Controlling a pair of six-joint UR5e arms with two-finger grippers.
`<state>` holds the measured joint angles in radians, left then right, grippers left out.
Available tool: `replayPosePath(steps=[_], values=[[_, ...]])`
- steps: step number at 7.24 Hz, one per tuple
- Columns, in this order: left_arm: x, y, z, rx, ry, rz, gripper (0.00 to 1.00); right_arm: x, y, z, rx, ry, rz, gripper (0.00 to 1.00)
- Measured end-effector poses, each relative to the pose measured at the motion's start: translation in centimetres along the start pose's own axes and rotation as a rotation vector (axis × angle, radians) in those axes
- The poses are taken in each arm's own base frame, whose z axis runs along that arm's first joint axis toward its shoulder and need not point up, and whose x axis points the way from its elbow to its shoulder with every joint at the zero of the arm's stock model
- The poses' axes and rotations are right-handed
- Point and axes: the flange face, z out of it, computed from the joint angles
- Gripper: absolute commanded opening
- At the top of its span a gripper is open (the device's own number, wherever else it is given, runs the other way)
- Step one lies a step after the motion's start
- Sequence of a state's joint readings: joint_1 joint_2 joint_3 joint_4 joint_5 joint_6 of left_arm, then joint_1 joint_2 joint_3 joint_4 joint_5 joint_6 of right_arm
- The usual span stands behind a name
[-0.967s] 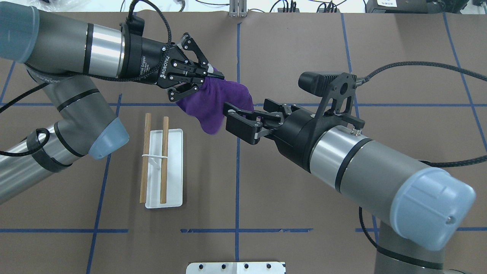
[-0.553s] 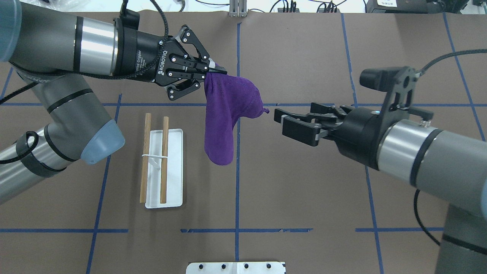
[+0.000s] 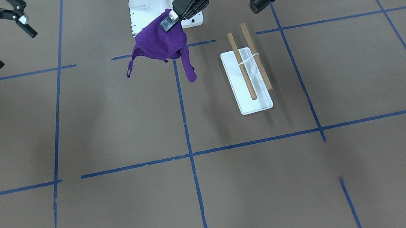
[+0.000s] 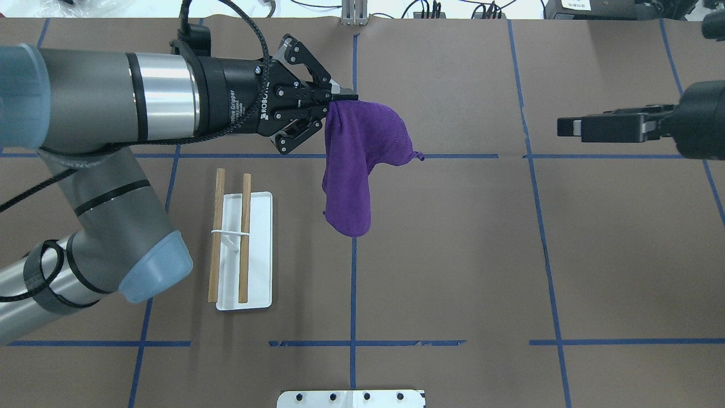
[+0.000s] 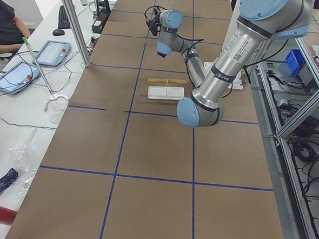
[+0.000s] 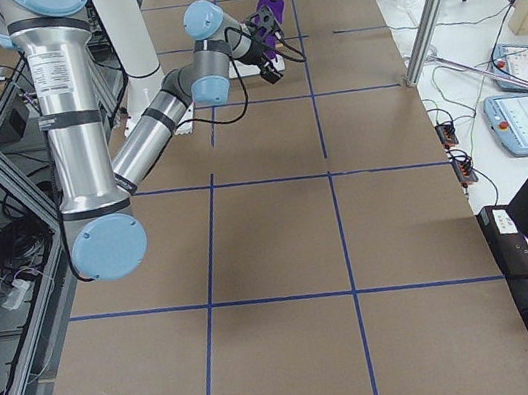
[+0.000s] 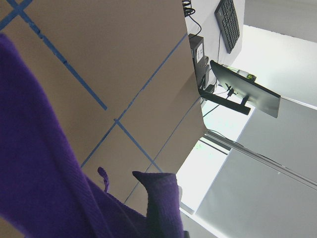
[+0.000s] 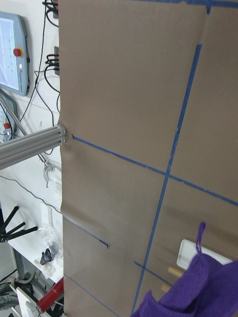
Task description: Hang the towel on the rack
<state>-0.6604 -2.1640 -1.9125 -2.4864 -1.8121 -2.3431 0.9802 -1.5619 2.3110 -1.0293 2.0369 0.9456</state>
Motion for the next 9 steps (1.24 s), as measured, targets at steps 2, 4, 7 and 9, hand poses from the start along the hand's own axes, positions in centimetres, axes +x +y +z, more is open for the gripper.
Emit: replayPosePath(steps=[2, 4, 7, 9], values=[[-1.3, 2.6, 1.0, 0.174, -0.004, 0.138, 0.0, 5.9, -0.2, 0.8, -0.045, 0.11, 0.018, 1.0], [-3.6, 3.5, 2.1, 0.361, -0.052, 0.269, 0.0, 11.2, 0.2, 2.5, -0.178, 0.275, -0.02, 1.0], [-8.4, 3.7, 2.4, 0.553, -0.179, 0.404, 0.0, 16.5, 1.2, 2.4, -0.407, 0.435, -0.134, 1.0], [-12.3, 2.5, -0.1, 0.614, -0.253, 0.45, 0.0, 19.0, 1.7, 2.1, -0.477, 0.466, -0.15, 1.0]])
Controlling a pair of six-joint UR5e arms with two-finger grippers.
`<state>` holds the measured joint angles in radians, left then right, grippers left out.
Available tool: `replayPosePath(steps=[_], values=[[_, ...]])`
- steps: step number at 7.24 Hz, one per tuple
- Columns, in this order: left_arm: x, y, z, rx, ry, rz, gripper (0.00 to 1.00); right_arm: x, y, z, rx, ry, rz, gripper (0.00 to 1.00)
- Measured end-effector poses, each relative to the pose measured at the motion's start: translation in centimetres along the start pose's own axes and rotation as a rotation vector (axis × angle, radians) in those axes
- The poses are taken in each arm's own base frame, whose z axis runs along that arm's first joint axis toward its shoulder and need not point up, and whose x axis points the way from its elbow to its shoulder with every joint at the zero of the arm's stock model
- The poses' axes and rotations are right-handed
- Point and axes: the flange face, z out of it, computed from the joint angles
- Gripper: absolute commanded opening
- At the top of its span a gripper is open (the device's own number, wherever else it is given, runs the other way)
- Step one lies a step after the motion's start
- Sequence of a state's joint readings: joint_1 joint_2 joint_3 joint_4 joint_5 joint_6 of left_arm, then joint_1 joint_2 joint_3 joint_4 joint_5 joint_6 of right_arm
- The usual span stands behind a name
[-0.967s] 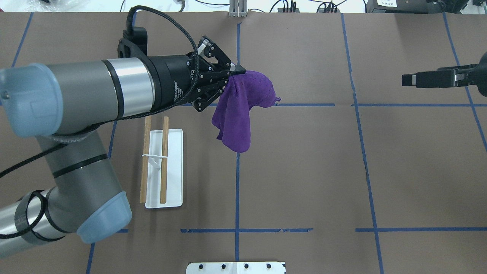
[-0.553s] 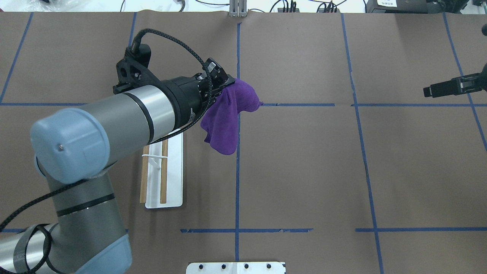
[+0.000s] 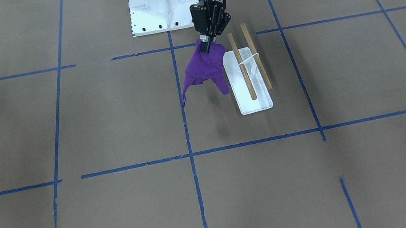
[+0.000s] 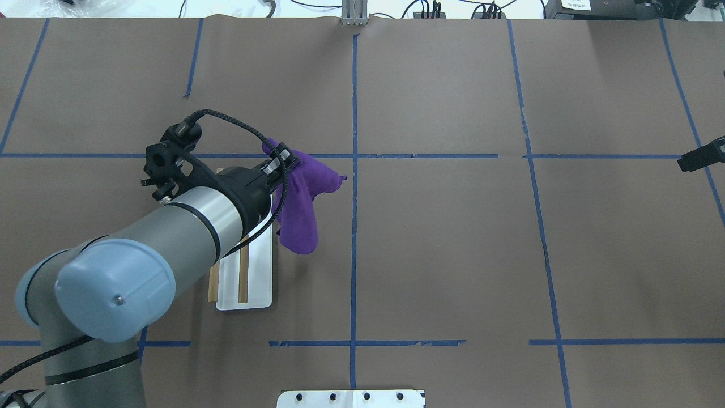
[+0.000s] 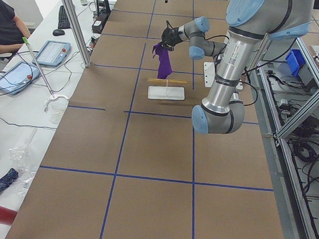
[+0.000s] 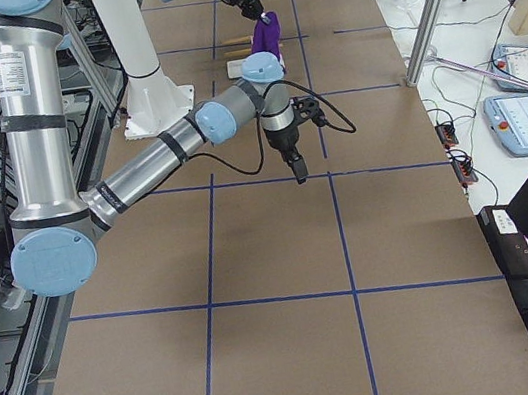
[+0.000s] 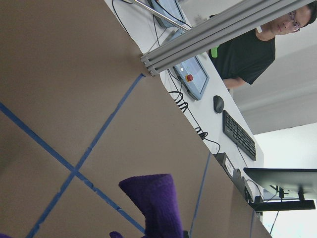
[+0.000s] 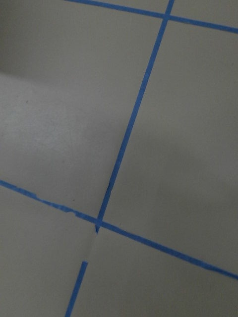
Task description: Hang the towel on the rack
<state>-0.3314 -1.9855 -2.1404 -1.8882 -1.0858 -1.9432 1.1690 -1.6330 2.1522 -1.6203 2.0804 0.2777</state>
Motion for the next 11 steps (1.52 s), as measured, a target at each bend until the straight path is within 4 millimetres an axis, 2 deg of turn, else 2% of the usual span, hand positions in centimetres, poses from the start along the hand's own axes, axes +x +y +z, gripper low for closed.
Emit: replayPosePath(steps=[2, 3, 5, 6, 11], values=[[-4.4, -0.9, -0.5, 0.035, -0.063, 0.049, 0.0, 2.4, 0.6, 1.1, -0.034, 0.017, 0.033, 1.0], [-6.3, -2.2, -1.5, 0.046, -0.087, 0.065, 0.0, 3.1, 0.6, 1.5, -0.045, 0.014, 0.048, 1.0], [-9.1, -4.9, -4.0, 0.062, -0.126, 0.088, 0.0, 3.7, 0.6, 2.1, -0.061, -0.01, 0.066, 1.0], [-10.2, -5.6, -4.3, 0.07, -0.146, 0.1, 0.0, 3.8, 0.5, 2.3, -0.066, -0.014, 0.07, 1.0], [-14.8, -6.1, -1.5, 0.114, -0.244, 0.157, 0.0, 4.0, 0.4, 2.6, -0.07, -0.02, 0.075, 1.0]])
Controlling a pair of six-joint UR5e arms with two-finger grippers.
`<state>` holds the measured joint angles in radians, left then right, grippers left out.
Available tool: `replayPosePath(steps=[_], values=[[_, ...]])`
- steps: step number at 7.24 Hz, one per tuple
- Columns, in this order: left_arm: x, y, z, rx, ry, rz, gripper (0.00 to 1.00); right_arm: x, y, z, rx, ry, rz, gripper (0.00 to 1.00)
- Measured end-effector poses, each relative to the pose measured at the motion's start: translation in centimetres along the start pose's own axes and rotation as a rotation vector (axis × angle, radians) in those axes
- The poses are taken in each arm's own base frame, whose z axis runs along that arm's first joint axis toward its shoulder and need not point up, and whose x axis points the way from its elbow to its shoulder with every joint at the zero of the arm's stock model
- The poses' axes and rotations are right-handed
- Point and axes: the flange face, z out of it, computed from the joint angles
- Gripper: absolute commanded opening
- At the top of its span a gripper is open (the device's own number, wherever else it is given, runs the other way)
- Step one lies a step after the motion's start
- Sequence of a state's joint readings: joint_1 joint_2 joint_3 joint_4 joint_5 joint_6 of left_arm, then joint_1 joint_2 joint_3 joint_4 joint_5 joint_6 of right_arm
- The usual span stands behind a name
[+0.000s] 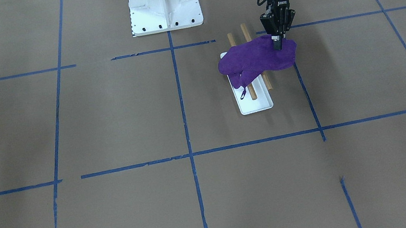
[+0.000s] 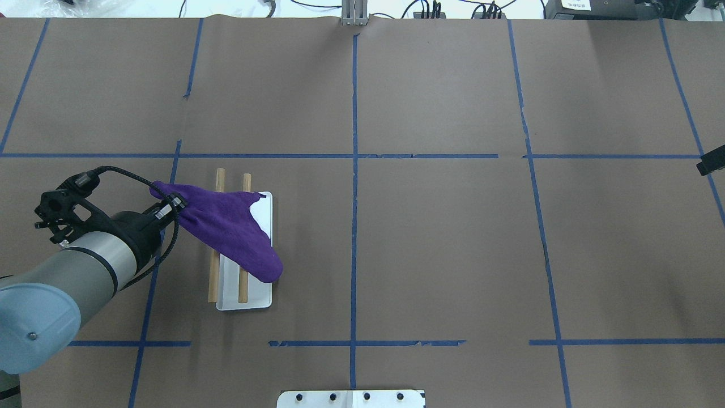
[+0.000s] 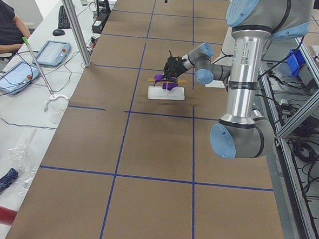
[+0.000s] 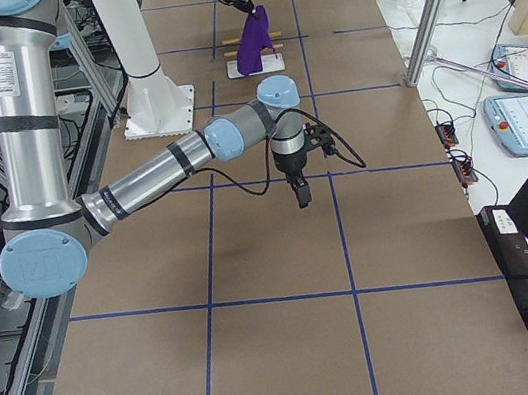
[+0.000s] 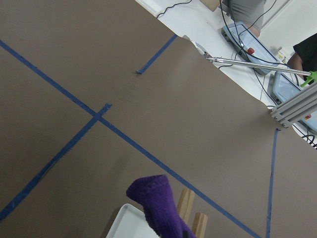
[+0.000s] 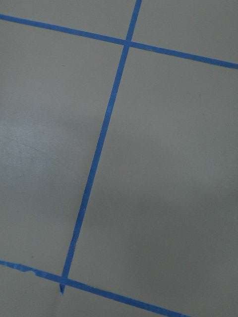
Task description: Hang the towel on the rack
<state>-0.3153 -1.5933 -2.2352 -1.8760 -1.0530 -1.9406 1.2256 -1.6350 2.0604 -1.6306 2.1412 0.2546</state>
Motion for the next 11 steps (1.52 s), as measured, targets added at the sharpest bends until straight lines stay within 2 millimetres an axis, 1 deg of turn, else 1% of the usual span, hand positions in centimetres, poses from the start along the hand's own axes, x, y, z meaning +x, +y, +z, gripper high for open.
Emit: replayPosePath(steps=[1, 2, 3, 6, 8, 9, 10, 11], values=[[-1.0, -0.1, 0.5, 0.007, -0.02, 0.012, 0.0, 0.0, 0.0, 0.0, 0.001, -0.001, 0.001, 1.0], [-1.6, -0.3, 0.7, 0.011, -0.032, 0.02, 0.05, 0.0, 0.0, -0.1, 0.002, -0.001, 0.001, 1.0], [-1.8, -0.3, 0.7, 0.011, -0.036, 0.032, 0.99, 0.1, -0.1, -0.1, 0.002, -0.001, 0.002, 1.0], [-2.2, -0.1, 1.2, 0.012, -0.047, 0.085, 1.0, 0.1, -0.2, -0.1, 0.003, 0.0, 0.002, 1.0], [-2.1, -0.4, 0.9, 0.002, -0.047, 0.158, 1.0, 0.2, -0.2, 0.1, 0.003, 0.003, 0.005, 1.0], [-1.9, -1.0, 0.8, -0.026, -0.054, 0.196, 1.0, 0.3, -0.2, 0.3, 0.002, 0.008, 0.006, 1.0], [-1.5, -2.8, 0.9, -0.066, -0.067, 0.235, 1.0, 0.5, -0.3, 0.5, -0.002, 0.011, 0.007, 1.0], [-1.2, -5.2, 1.0, -0.1, -0.078, 0.287, 1.0, 0.6, -0.2, 0.7, -0.005, 0.013, 0.009, 1.0]])
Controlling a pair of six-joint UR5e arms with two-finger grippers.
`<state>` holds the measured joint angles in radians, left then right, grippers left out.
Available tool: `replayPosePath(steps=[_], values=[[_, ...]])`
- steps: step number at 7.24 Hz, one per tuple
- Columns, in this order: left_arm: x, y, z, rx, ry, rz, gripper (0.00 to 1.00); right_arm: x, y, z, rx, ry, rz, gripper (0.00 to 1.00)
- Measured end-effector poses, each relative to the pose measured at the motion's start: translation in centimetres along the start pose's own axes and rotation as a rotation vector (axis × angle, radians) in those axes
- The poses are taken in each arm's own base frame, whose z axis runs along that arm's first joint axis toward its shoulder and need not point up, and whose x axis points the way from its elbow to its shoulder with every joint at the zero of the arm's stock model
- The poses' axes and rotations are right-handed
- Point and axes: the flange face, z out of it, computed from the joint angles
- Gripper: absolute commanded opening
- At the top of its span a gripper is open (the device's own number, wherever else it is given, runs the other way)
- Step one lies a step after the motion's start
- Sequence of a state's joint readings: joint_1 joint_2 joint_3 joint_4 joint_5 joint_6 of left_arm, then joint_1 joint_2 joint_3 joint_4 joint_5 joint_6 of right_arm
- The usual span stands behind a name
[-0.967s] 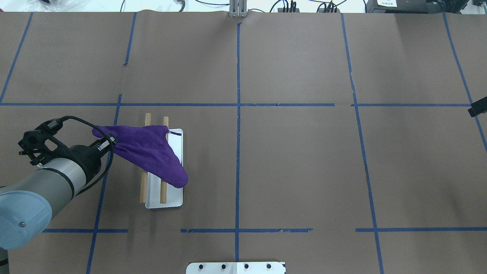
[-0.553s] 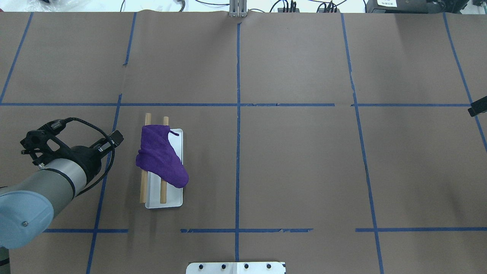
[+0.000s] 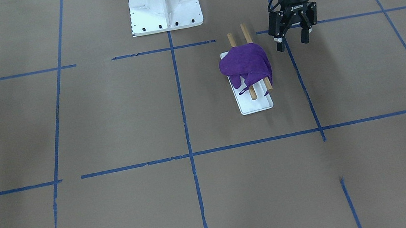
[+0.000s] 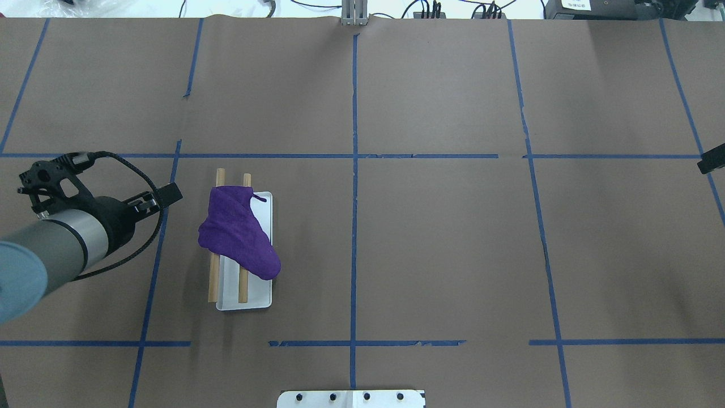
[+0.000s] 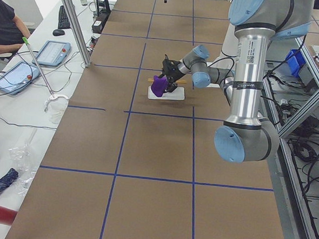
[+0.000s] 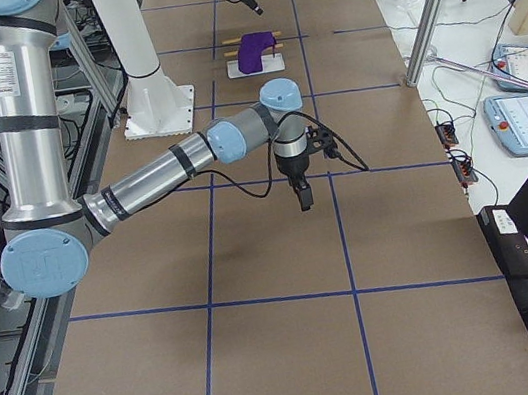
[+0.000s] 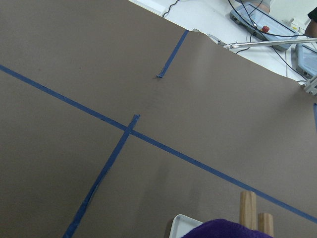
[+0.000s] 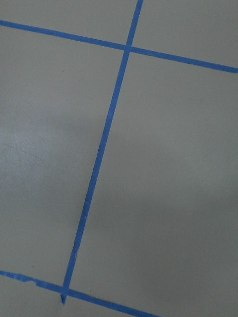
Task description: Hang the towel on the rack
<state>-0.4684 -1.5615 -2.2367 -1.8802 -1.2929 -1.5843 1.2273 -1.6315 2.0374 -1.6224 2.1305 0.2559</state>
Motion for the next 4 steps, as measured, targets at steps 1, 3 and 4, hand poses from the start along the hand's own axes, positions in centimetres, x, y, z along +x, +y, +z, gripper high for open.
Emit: replayPosePath(steps=[1, 3, 4], values=[[-0.7, -2.5, -0.1, -0.034, -0.01, 0.07, 1.0, 0.3, 0.0, 0.4, -0.009, 0.003, 0.006, 1.0], [-3.0, -6.2, 0.5, -0.11, -0.039, 0.234, 1.0, 1.3, 0.1, 1.8, -0.038, 0.006, 0.027, 1.0], [-4.4, -7.7, 1.4, -0.126, -0.063, 0.314, 1.0, 2.1, 0.1, 2.3, -0.049, 0.003, 0.045, 1.0]])
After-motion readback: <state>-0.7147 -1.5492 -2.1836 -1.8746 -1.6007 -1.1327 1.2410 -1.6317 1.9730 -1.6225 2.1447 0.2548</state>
